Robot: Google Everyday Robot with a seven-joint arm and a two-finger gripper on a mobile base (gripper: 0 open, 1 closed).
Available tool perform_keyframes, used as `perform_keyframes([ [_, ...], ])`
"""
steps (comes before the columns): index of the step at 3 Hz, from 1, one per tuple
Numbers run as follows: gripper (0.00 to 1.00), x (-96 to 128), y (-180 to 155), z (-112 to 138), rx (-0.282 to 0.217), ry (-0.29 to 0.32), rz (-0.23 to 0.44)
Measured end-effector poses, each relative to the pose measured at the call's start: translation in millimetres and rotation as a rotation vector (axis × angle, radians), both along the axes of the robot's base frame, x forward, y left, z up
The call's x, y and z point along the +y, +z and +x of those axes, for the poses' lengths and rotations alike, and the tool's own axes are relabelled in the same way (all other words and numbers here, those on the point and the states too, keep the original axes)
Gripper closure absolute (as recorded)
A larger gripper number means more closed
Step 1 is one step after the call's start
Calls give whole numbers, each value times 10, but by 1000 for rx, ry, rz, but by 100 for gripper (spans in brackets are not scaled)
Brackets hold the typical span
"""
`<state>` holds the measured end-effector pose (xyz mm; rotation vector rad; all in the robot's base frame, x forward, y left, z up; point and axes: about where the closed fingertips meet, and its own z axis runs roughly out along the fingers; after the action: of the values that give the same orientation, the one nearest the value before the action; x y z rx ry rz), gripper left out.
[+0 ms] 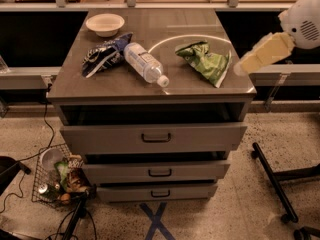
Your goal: Move green jalapeno chip bag near paper bowl
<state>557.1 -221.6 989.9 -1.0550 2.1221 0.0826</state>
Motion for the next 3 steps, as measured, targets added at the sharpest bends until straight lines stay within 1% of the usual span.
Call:
perform_keyframes([
  [1, 0, -12, -113, 367, -62, -62, 138],
  [2, 0, -23, -300, 584, -68, -61, 243],
  [3, 0, 16, -328, 615, -72, -64, 240],
])
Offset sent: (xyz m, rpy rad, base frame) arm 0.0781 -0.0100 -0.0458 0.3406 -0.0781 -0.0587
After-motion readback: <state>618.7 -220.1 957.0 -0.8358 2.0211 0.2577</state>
